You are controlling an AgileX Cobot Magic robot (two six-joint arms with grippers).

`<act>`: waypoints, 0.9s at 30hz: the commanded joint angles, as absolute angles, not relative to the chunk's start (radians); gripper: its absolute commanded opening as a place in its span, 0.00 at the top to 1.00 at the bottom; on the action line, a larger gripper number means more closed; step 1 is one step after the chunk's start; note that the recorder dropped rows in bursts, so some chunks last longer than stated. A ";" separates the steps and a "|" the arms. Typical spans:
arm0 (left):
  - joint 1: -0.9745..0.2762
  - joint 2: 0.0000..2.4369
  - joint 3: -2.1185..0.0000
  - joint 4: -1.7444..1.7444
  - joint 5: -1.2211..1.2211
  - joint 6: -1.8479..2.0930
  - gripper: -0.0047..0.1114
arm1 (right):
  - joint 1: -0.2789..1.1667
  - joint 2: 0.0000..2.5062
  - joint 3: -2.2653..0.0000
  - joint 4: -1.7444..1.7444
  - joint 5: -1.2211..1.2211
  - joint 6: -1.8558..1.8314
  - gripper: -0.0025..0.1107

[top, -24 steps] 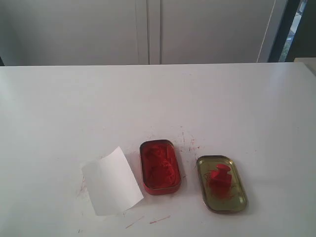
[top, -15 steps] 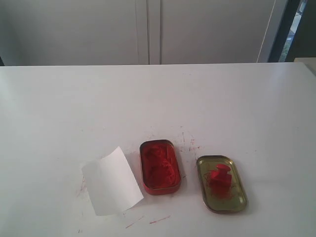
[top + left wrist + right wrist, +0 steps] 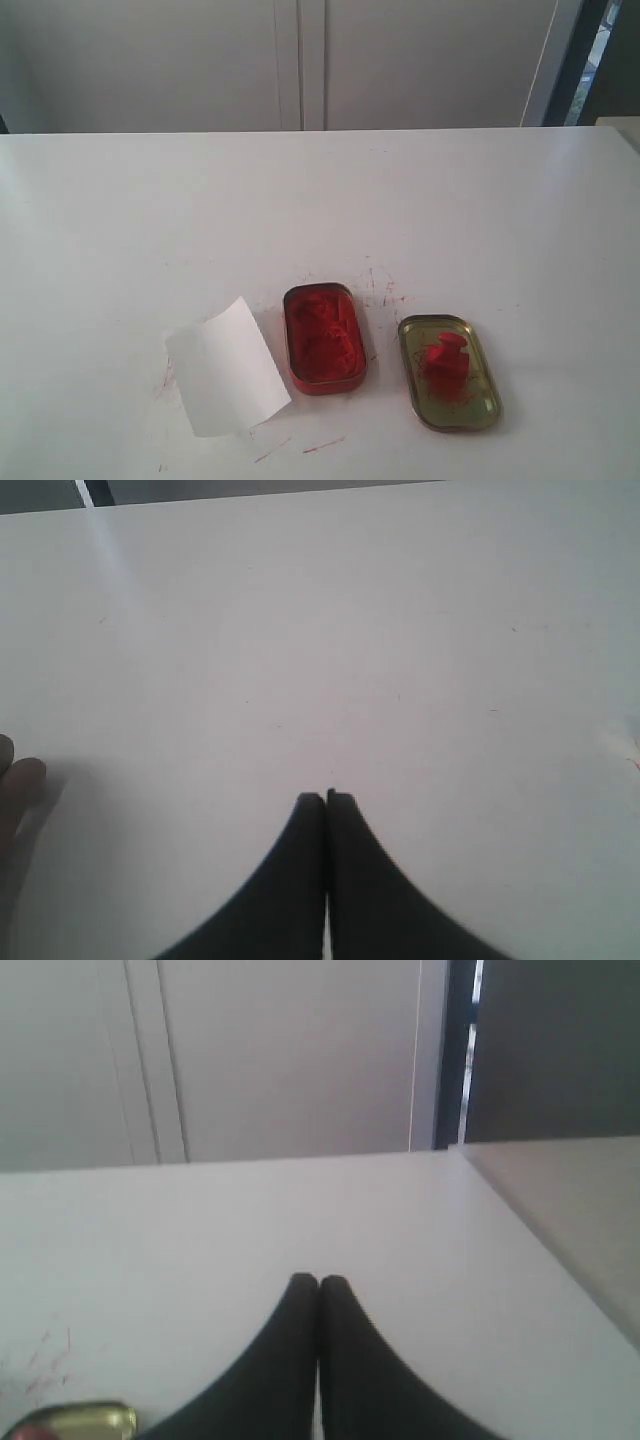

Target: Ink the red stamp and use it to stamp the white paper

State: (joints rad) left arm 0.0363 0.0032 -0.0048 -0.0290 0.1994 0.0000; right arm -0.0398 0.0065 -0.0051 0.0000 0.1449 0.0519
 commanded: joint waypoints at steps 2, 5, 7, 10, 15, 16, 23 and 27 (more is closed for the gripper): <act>0.037 0.000 0.000 -0.030 0.202 0.000 0.96 | -0.042 0.000 0.000 0.000 -0.053 0.041 0.98; 0.037 0.000 0.000 -0.030 0.202 0.000 0.96 | -0.042 0.000 0.000 0.000 -0.101 0.041 0.98; 0.037 0.000 0.000 -0.030 0.202 0.000 0.96 | -0.042 0.000 0.000 0.000 -0.112 0.041 0.98; 0.037 0.000 0.000 -0.030 0.202 0.000 0.96 | -0.042 0.000 0.000 0.000 -0.115 0.041 0.98; 0.037 0.000 0.000 -0.030 0.202 0.000 0.96 | -0.042 0.000 0.000 0.000 -0.114 0.041 0.98; 0.037 0.000 0.000 -0.030 0.202 0.000 0.96 | -0.042 0.000 0.000 0.000 -0.114 0.041 0.98; 0.037 0.000 0.000 -0.030 0.202 0.000 0.96 | -0.042 0.000 0.000 0.000 -0.112 0.041 0.98; 0.037 0.000 0.000 -0.030 0.202 0.000 0.96 | -0.042 0.000 0.000 0.000 -0.112 0.041 0.98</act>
State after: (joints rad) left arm 0.0363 0.0032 -0.0048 -0.0290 0.1994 0.0000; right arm -0.0398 0.0065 -0.0051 0.0000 -0.1056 0.0499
